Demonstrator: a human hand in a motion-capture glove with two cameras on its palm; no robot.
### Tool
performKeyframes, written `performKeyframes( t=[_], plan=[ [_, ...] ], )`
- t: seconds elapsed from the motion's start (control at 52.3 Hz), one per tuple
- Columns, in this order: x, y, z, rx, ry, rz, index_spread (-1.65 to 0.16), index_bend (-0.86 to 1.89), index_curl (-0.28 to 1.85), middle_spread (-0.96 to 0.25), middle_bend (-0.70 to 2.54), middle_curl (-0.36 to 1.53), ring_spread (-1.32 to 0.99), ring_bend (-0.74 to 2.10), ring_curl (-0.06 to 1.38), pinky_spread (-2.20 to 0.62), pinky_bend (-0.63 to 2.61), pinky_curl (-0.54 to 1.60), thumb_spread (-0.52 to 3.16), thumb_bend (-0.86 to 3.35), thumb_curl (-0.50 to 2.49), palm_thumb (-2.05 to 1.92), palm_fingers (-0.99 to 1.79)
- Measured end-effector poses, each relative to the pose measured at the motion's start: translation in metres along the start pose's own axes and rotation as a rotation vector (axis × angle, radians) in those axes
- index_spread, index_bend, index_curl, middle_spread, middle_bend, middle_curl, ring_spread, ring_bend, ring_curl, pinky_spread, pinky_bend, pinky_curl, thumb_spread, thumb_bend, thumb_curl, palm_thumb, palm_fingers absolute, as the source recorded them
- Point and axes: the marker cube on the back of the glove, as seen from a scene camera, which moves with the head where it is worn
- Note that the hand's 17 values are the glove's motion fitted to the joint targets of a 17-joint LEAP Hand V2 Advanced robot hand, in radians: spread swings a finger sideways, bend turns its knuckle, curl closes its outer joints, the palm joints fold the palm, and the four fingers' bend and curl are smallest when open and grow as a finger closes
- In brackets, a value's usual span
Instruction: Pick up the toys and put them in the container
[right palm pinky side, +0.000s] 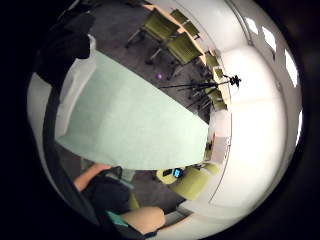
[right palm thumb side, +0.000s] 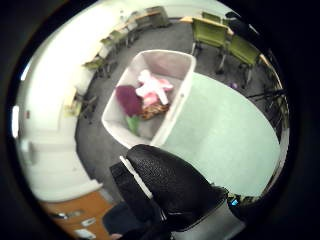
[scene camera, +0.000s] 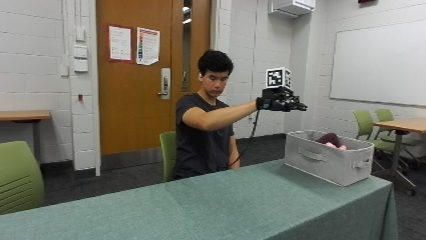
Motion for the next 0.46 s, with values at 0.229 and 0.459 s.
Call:
performKeyframes(
  t=[0.229, 0.459],
  plan=[
    [0.082, 0.060, 0.045, 0.007, 0.062, 0.238, -0.22, 0.22, 0.46, -0.06, 0.38, 0.48, -0.21, 0.53, 0.27, -0.14, 0.84, 0.30, 0.98, -0.12, 0.21, -0.17, 0.00],
    [0.111, 0.082, 0.068, -0.019, 0.014, 0.283, -0.21, 0.20, 0.47, -0.06, 0.34, 0.46, -0.24, 0.46, 0.26, -0.13, 0.76, 0.29, 0.97, -0.12, 0.16, -0.17, 0.00]
  ],
)
